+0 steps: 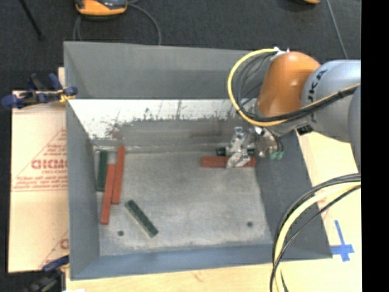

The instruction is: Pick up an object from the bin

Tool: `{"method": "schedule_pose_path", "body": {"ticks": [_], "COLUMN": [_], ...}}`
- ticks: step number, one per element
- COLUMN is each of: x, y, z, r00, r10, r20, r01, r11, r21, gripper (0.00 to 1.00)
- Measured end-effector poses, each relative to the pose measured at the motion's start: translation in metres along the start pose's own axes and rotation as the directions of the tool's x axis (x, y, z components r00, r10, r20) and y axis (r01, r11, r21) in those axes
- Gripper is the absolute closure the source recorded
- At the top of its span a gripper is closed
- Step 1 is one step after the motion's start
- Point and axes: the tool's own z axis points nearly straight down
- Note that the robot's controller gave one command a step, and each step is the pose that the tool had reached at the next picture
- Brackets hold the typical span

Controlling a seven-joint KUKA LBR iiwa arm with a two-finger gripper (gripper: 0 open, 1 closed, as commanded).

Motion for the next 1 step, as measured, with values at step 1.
{"method": "schedule_pose_path", "body": {"ticks": [1], "x": [0.0000], "y": [0.0000], "z": [0.0000], "r00": [1.000], "r10": [0.000], "r20": [0.000], "r01": [0.000], "r11": [1.000], "r21": [0.000], "gripper": [1.00]}}
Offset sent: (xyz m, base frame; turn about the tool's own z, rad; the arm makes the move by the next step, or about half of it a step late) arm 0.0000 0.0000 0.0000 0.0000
